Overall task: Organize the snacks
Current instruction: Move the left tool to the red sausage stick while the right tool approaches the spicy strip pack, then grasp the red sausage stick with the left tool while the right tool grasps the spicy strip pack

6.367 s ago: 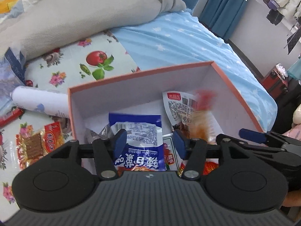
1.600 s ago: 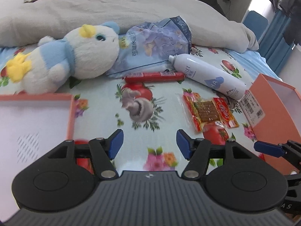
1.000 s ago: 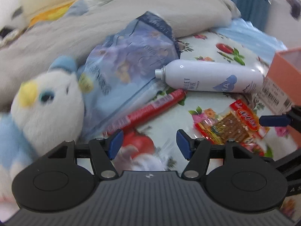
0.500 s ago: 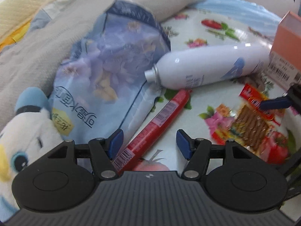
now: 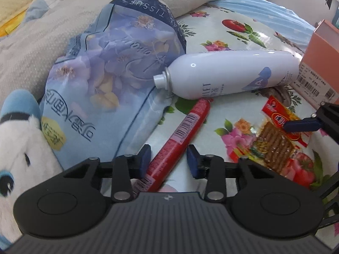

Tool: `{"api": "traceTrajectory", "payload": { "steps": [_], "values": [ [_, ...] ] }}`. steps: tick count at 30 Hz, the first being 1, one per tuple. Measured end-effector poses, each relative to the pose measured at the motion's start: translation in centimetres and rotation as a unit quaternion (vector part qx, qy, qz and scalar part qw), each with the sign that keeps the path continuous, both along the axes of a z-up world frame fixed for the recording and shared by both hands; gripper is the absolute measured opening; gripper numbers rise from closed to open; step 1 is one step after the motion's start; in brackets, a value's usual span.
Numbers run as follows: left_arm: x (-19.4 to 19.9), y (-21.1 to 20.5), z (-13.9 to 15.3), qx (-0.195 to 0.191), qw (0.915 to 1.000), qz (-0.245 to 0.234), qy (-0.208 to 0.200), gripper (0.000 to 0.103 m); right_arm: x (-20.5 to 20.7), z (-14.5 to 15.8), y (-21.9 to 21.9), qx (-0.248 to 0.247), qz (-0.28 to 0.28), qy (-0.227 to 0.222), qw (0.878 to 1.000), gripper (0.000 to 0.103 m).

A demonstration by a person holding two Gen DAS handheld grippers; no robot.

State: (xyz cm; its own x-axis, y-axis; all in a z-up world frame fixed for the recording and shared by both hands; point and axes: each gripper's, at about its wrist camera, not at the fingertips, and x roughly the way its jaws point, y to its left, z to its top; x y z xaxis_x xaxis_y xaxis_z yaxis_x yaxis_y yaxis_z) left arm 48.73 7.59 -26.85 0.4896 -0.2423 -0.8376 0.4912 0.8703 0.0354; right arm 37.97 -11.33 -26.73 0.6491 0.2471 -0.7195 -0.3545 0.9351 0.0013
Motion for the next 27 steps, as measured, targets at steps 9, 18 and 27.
{"api": "traceTrajectory", "payload": {
  "steps": [9, 18, 27],
  "values": [
    [-5.2, -1.0, 0.1, -0.01, 0.9995, 0.031, -0.004, 0.024, -1.3, 0.6, -0.2, -0.006, 0.006, -0.006, 1.0, 0.066],
    [-11.4, -0.4, 0.2, -0.059, 0.9893, 0.133, 0.005, 0.024, -4.1, 1.0, -1.1, -0.003, 0.017, 0.004, 1.0, 0.054],
    [-18.7, -0.8, 1.8, -0.103, 0.973, 0.207, 0.006, 0.023, -8.7, 1.2, -2.6, -0.004, 0.04, 0.014, 0.999, 0.053]
  ]
}}
